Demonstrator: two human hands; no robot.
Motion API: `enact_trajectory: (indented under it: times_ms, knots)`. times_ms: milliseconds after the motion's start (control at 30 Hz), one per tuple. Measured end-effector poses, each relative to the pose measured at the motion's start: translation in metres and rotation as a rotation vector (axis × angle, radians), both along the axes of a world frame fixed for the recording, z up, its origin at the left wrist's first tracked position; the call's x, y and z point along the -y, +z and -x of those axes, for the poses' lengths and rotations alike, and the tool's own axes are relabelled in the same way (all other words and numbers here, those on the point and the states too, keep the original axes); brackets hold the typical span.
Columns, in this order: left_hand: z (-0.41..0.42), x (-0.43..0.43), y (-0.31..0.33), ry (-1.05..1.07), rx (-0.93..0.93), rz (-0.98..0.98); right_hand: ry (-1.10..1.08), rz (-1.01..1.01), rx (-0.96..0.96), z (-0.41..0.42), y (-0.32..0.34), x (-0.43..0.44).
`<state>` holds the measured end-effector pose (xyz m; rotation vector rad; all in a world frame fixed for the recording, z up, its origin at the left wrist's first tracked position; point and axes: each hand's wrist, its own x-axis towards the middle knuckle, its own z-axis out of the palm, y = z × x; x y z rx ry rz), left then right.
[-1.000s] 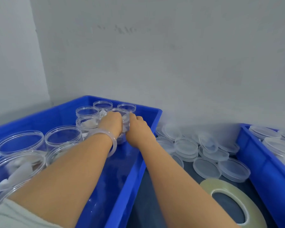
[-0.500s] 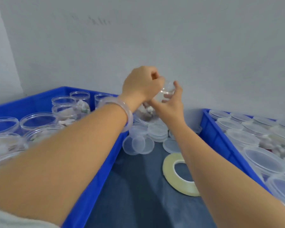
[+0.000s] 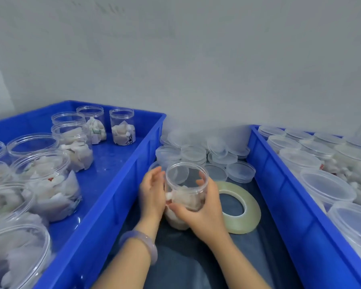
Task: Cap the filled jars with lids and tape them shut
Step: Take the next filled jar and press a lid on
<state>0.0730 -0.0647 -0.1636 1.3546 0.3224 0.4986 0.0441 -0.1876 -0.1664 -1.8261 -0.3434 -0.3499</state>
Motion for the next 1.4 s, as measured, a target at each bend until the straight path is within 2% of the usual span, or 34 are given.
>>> enact_trajectory:
  times_ms: [67, 167, 200, 233, 300, 400, 467, 533, 600, 733, 800, 1000, 1100, 1233, 1300, 1400]
  knots:
    - [-0.01, -0.015, -0.002, 0.013, -0.023, -0.386, -0.021, 0.012, 0.023, 0.006, -0.002, 0.002]
    - [-0.02, -0.027, -0.006, -0.167, -0.186, -1.034, -0.064, 0.03, 0.071, 0.01, -0.002, 0.001]
    - [-0.021, -0.028, -0.01, -0.184, -0.223, -1.168, -0.075, 0.042, 0.077, 0.01, -0.003, -0.001]
    - [-0.022, -0.028, -0.013, -0.168, -0.219, -1.181, -0.078, 0.053, 0.081, 0.01, -0.003, -0.002]
    - [-0.018, -0.026, -0.01, -0.083, -0.143, -1.044, -0.08, 0.056, 0.079, 0.009, -0.004, -0.002]
    - [-0.011, -0.022, -0.001, 0.086, -0.004, -0.711, -0.083, 0.063, 0.055, 0.008, -0.004, 0.0]
    - [-0.003, -0.016, 0.01, 0.161, 0.176, -0.433, -0.08, 0.06, 0.049, 0.008, -0.005, 0.001]
    - [0.003, -0.009, 0.026, 0.141, 0.386, -0.221, -0.076, 0.062, 0.047, 0.009, -0.005, 0.001]
    - [0.008, -0.007, 0.042, 0.125, 0.547, -0.226, -0.074, 0.063, 0.04, 0.009, -0.004, 0.001]
    - [0.018, -0.002, 0.049, -0.015, 0.721, -0.611, -0.073, 0.056, 0.046, 0.007, -0.004, 0.001]
    - [0.024, 0.001, 0.041, -0.036, 0.724, -0.699, -0.077, 0.059, 0.052, 0.008, -0.003, 0.001]
    - [0.03, 0.01, 0.028, 0.006, 0.615, -0.687, -0.058, 0.032, 0.039, 0.008, -0.004, 0.0]
    - [0.033, 0.008, 0.027, -0.106, 0.517, -0.532, -0.003, -0.052, 0.01, 0.013, -0.002, 0.002]
    - [0.029, 0.006, 0.027, -0.212, 0.43, -0.252, -0.057, -0.22, 0.165, 0.004, 0.035, 0.009]
    - [0.026, 0.01, 0.025, -0.275, 0.358, -0.132, -0.006, -0.158, 0.184, -0.006, 0.059, 0.005]
    - [0.021, 0.015, 0.016, -0.279, 0.322, -0.06, 0.1, -0.008, 0.161, -0.011, 0.068, -0.006]
